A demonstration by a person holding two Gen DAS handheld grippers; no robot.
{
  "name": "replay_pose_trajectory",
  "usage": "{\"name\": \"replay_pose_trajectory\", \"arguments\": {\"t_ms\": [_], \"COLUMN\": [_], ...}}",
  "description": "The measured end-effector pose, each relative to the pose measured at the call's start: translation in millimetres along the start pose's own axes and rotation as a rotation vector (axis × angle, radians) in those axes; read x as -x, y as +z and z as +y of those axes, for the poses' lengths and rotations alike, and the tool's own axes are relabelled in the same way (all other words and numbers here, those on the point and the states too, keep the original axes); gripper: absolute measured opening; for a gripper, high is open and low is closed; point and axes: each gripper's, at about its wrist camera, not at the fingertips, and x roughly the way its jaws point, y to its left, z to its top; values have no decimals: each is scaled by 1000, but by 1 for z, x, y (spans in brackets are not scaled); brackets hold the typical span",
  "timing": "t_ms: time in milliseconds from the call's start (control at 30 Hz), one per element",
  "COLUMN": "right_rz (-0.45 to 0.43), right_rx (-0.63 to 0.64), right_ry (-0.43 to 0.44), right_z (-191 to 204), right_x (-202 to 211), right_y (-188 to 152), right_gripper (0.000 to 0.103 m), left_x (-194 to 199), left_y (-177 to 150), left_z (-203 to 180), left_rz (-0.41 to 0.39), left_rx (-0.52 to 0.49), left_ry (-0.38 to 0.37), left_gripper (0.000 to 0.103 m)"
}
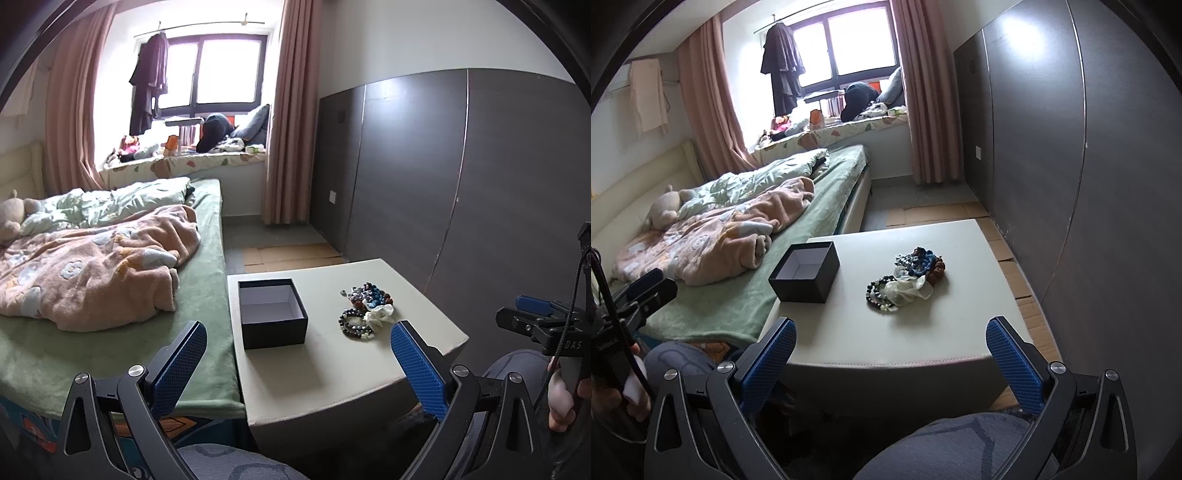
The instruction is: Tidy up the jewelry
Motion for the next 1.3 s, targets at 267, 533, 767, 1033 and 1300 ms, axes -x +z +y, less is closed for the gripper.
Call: {"name": "replay_pose_trajectory", "arguments": {"t_ms": [267,533,767,1033,1300], "right_rz": [-10,-11,-8,-3,21], "right_rx": [4,1,1,-6,-2], "right_ry": [4,11,25,21,-4], "right_z": [1,2,1,2,-3], "right_x": [2,3,2,0,-8], "right_y": [-2,-1,1,1,8], "right_gripper": [103,103,103,103,103], "left_x": [1,0,1,-1,-9], "left_y": [1,2,1,2,11], "left_z": [5,5,7,9,10], "left_rz": [3,5,8,4,15], "left_rx": [12,13,16,17,-21], "left_ry": [-8,-7,-9,8,-6], "left_gripper": [100,100,100,100,100]}}
